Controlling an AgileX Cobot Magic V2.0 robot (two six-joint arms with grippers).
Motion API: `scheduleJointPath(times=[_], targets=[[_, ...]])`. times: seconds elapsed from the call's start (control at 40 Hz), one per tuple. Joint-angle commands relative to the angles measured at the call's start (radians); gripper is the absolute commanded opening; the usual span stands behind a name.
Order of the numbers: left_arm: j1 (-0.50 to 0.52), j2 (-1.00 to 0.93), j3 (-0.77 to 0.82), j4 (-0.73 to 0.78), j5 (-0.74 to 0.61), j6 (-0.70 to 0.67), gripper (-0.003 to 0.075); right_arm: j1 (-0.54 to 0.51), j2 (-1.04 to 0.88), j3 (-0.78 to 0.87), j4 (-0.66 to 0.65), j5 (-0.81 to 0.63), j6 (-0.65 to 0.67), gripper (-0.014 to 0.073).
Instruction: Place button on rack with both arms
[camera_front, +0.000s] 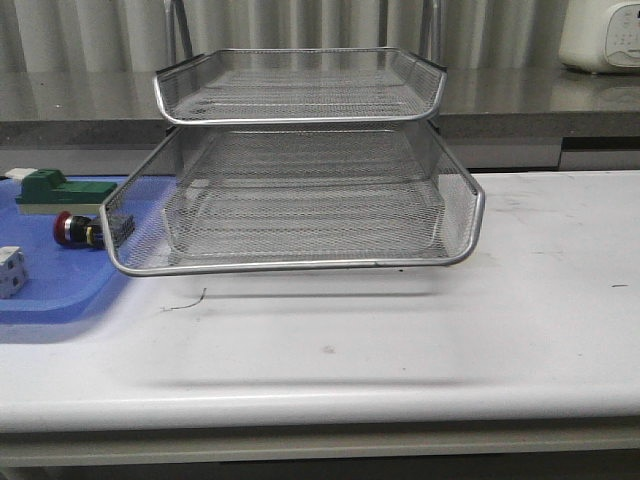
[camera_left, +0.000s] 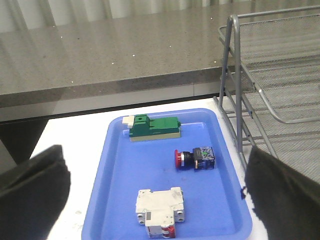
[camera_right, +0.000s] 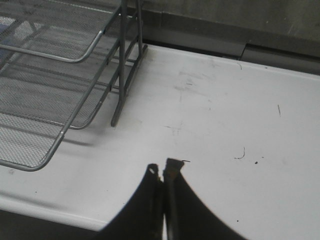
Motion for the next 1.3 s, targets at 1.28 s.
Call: scheduleJointPath(times=[1.28], targets=[[-0.005,0.249,-0.247,-0.026,0.053,-0.008,0.0673,0.0,-0.206,0.115,0.004,-0.117,-0.002,-0.006]])
